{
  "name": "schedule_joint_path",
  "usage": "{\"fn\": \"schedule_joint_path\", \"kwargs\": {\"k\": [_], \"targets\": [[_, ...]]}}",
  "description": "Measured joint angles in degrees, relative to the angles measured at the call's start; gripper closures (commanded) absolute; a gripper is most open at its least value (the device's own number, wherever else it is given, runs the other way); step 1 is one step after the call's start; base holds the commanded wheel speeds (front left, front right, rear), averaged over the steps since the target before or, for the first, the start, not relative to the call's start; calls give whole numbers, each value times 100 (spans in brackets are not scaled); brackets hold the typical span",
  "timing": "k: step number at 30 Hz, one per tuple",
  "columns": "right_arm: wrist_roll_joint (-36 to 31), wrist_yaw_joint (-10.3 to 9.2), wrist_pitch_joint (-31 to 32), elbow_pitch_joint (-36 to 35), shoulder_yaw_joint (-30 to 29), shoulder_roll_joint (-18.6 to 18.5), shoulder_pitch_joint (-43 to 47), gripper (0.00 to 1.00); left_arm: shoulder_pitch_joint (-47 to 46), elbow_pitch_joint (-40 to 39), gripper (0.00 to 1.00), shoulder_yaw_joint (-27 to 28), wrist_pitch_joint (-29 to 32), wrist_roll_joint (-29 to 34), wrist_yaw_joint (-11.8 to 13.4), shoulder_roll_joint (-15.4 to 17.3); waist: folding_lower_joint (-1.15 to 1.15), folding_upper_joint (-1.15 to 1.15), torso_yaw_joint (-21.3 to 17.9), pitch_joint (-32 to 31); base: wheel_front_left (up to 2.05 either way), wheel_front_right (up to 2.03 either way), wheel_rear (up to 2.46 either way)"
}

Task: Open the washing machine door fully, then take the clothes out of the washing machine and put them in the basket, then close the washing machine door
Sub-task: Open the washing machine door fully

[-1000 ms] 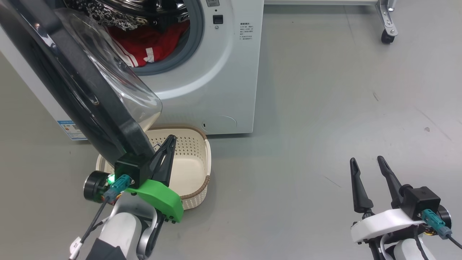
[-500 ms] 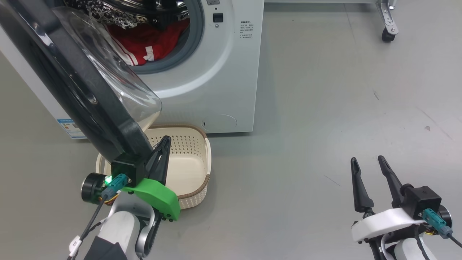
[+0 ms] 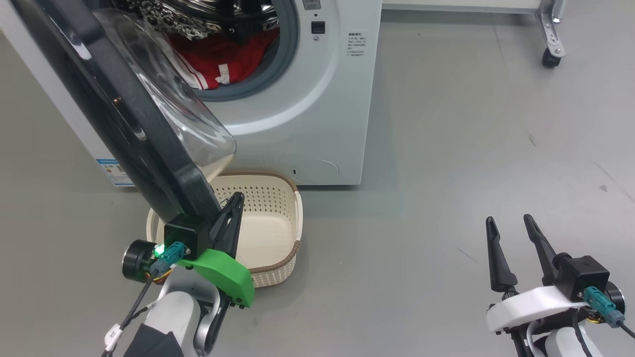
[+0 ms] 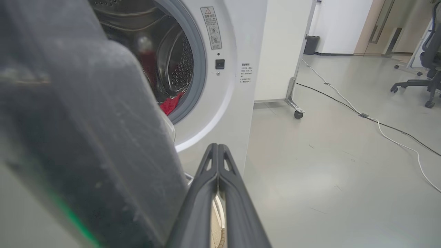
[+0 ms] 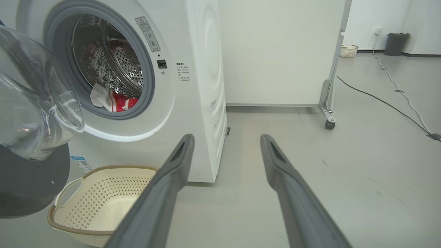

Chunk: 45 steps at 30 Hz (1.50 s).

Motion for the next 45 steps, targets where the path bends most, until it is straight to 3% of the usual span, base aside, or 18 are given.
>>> {"fn": "schedule_joint_path", "kwargs": {"k": [20, 45], "targets": [[-57, 67, 0, 38, -52, 49, 67, 0, 0, 359, 100, -166, -190, -111, 1, -34, 0, 0, 797, -228, 0, 0, 0], [-151, 149, 0, 44, -56, 120, 91, 0, -51, 532, 100, 140, -383, -315, 179, 1, 0, 0, 1696, -142, 0, 0, 0]]}}
